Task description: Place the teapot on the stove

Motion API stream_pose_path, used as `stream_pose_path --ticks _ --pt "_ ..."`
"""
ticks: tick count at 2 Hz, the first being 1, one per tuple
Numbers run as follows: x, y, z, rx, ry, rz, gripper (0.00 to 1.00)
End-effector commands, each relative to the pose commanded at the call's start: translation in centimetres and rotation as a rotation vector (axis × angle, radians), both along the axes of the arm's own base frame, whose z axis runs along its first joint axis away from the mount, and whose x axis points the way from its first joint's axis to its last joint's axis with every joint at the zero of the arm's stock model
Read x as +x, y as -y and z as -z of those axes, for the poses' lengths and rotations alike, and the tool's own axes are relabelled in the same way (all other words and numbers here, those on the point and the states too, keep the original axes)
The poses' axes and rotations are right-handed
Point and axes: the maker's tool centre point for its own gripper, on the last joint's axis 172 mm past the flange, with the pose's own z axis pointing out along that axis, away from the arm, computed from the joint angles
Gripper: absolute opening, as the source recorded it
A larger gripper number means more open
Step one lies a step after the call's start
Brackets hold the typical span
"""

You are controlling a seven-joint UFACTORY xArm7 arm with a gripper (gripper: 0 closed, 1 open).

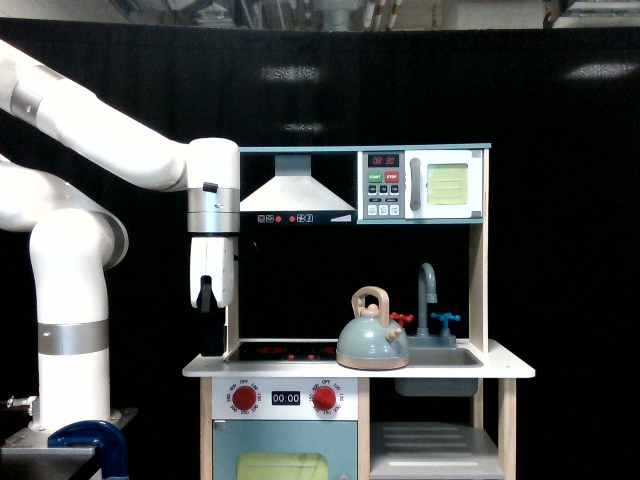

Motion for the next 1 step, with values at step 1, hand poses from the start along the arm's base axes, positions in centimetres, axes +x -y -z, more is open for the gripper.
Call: stream_pose_path --ticks 1 --pt "0.6 0.1 0.3 -0.009 -0.017 -0.026 1.0"
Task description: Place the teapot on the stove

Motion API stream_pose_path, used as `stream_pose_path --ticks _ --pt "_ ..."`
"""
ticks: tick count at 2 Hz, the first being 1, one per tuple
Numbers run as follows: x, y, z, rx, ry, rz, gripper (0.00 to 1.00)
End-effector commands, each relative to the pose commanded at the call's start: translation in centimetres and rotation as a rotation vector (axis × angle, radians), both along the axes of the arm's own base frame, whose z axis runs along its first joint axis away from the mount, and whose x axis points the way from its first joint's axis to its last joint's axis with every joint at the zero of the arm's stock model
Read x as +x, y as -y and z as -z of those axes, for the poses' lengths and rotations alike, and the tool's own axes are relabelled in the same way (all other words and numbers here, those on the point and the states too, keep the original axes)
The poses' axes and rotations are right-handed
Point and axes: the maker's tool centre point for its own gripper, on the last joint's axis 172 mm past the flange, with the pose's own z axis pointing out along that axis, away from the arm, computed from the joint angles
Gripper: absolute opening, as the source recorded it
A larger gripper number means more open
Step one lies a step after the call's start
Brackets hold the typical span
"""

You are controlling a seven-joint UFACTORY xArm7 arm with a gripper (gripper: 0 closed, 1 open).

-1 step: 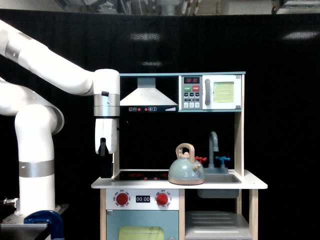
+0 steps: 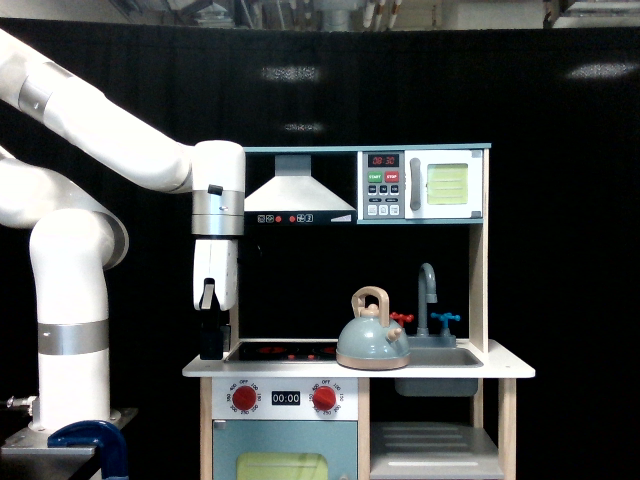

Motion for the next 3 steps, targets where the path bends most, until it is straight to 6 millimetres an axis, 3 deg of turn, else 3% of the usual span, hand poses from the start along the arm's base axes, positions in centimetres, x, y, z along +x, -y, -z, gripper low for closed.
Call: stream_pose_path --ticks 1,2,3 --pt "3.1 -1.0 -0.8 -0.013 0.037 -0.183 1.0" --pt "6.1 1.3 -1.8 0.002 0.107 -0.313 1.0" --pt "10.8 3.9 -2.1 0.016 0.141 -0.417 1.0"
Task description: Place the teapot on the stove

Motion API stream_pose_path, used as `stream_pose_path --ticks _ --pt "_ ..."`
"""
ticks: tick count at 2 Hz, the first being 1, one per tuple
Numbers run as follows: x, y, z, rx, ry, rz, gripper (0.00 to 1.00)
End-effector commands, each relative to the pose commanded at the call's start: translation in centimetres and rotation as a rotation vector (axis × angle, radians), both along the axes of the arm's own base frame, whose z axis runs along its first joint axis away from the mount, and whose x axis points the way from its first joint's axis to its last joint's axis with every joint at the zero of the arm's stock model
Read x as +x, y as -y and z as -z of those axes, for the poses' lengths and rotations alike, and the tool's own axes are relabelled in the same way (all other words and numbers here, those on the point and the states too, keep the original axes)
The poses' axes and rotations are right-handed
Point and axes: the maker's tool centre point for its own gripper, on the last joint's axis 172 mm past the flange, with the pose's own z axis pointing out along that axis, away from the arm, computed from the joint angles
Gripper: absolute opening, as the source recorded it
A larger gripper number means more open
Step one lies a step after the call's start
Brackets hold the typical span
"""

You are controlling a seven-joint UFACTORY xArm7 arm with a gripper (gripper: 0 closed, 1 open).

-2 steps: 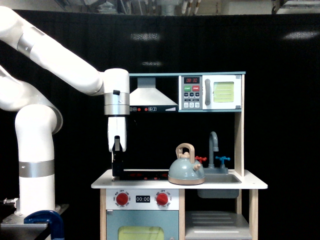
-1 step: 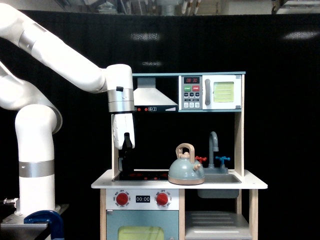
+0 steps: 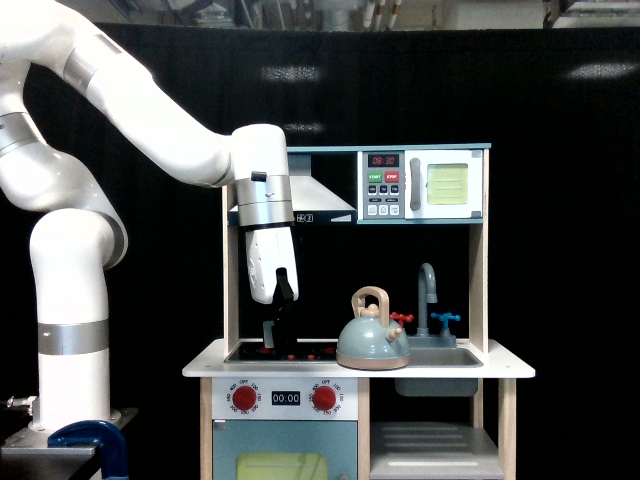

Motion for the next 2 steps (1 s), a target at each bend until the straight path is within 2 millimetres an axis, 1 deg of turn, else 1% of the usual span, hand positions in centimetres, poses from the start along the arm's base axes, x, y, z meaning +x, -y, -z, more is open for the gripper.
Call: stream_pose_path --ticks 1,2 --pt "6.8 -5.9 -6.1 0.135 0.103 -0.59 1.0" --pt "12.0 -9.6 -7.9 0.219 0.067 -1.109 1.0"
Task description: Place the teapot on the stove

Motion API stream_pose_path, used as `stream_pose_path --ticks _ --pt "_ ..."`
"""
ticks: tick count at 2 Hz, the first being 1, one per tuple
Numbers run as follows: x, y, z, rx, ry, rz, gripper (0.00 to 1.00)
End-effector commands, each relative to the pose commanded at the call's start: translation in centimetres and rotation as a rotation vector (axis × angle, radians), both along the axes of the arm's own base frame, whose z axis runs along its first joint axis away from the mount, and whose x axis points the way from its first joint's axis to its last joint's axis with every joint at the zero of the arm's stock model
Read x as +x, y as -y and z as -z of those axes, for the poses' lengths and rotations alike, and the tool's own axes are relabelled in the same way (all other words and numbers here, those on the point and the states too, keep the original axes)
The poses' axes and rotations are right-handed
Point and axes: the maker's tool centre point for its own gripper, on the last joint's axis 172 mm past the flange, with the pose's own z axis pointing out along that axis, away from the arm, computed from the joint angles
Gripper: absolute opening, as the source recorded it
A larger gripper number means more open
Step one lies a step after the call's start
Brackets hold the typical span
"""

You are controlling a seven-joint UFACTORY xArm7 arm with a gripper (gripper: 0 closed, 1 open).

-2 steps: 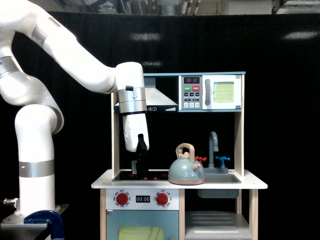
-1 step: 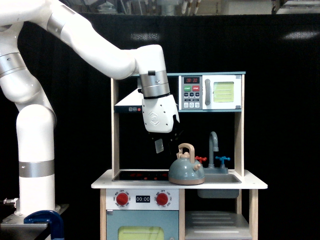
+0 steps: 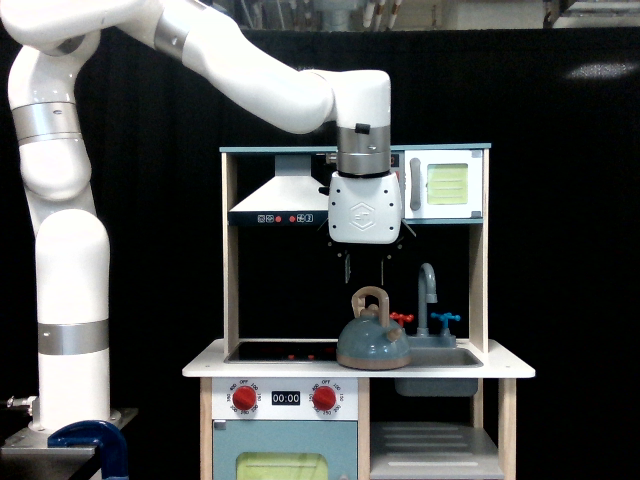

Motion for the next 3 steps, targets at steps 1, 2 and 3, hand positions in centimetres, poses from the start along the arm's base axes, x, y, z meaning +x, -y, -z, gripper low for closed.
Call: stream_pose_path --ticks 1,2,3 --pt "3.3 -2.4 0.9 0.182 -0.102 -0.323 1.0" --pt "3.5 -3.6 1.8 0.281 -0.159 -0.35 1.0" --pt "4.0 -4.2 3.0 0.214 -0.129 -0.335 1.0"
